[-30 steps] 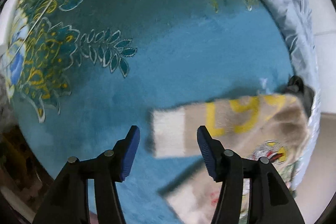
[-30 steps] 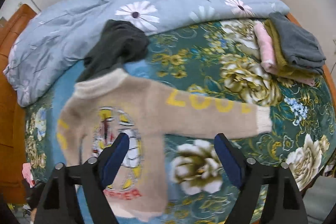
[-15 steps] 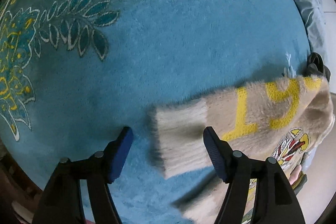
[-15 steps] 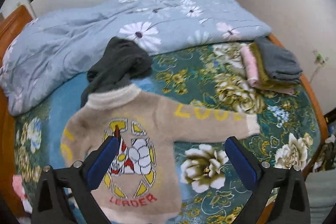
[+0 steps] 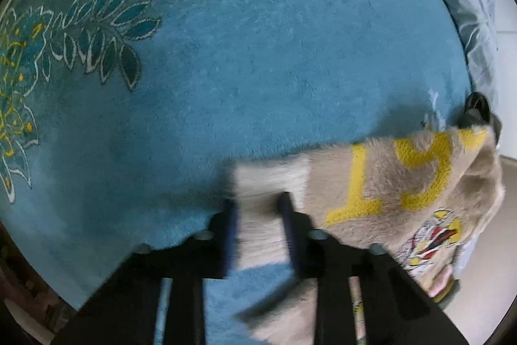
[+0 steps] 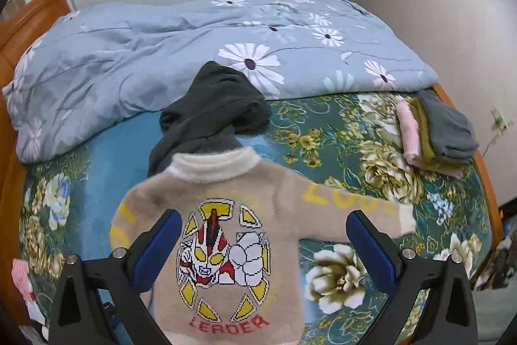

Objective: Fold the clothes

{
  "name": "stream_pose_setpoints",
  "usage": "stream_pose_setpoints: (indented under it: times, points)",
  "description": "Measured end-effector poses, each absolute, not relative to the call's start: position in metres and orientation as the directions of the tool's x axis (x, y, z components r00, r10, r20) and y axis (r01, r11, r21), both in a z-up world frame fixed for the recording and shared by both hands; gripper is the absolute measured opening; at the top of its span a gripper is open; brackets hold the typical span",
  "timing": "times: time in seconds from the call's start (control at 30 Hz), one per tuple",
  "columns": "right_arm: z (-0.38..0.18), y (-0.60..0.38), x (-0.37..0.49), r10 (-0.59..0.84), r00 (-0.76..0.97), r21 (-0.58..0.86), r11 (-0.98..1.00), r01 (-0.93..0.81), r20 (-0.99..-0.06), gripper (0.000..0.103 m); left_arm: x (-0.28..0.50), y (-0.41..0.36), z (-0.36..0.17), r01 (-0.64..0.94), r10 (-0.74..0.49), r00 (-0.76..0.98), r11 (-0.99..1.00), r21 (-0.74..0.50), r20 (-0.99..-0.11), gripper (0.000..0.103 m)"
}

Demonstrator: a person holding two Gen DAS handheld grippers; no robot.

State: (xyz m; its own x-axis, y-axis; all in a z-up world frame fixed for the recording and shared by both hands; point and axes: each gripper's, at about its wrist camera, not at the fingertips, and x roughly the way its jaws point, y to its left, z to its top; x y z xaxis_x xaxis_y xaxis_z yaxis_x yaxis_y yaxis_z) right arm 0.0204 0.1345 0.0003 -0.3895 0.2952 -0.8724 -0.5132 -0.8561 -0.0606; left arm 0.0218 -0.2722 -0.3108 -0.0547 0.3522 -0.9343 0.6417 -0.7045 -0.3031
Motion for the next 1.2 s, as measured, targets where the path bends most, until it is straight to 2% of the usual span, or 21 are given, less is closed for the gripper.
stream_pose_setpoints:
  times: [0.13, 0.3, 0.47, 0.53, 0.57, 0.63, 0.73, 0.9, 1.03, 1.2]
  points:
    - [-0.001, 0.136, 0.019, 0.284, -0.386, -0.045, -0.851, -0.523, -0.877, 0.103, 0.014, -0.288, -0.287, 0.606, 0.360, -0.145, -0.703, -0.371, -0.921, 0.008]
    - [-0.003, 0.144, 0.025, 0.277, -0.374, -0.027, -0.833, -0.553, -0.885, 0.103, -0.014, -0.336, -0.242, 0.584, 0.251, -0.299, -0.715, -0.385, -0.921, 0.007]
    - [-0.003, 0.154, 0.034, 0.284, -0.363, -0.025, -0.817, -0.577, -0.887, 0.103, -0.059, -0.366, -0.220, 0.520, 0.142, -0.344, -0.795, -0.314, -0.928, 0.006]
    - [-0.002, 0.161, 0.039, 0.281, -0.362, -0.013, -0.806, -0.592, -0.889, 0.103, -0.083, -0.379, -0.223, 0.461, 0.098, -0.337, -0.850, -0.255, -0.936, 0.006]
    - [-0.002, 0.164, 0.041, 0.279, -0.361, -0.009, -0.801, -0.598, -0.890, 0.103, -0.091, -0.381, -0.221, 0.448, 0.072, -0.321, -0.867, -0.218, -0.944, 0.000]
    - [-0.002, 0.169, 0.046, 0.276, -0.360, 0.000, -0.793, -0.609, -0.891, 0.103, -0.108, -0.383, -0.216, 0.422, 0.017, -0.286, -0.895, -0.142, -0.958, 0.000]
    - [-0.004, 0.178, 0.056, 0.267, -0.364, 0.022, -0.779, -0.626, -0.893, 0.103, -0.116, -0.393, -0.208, 0.469, 0.067, -0.295, -0.859, -0.205, -0.953, 0.000]
    - [-0.026, 0.195, 0.073, 0.216, -0.352, 0.070, -0.759, -0.648, -0.911, 0.103, -0.097, -0.363, -0.213, 0.426, 0.226, -0.314, -0.834, -0.349, -0.922, 0.001]
    - [-0.077, 0.210, 0.092, 0.120, -0.281, 0.105, -0.735, -0.670, -0.952, 0.103, -0.053, -0.296, -0.235, 0.341, 0.318, -0.187, -0.867, -0.364, -0.930, 0.020]
    - [-0.153, 0.221, 0.120, 0.010, -0.144, 0.091, -0.728, -0.680, -0.990, 0.103, -0.009, -0.212, -0.270, 0.218, 0.368, 0.004, -0.908, -0.358, -0.930, 0.026]
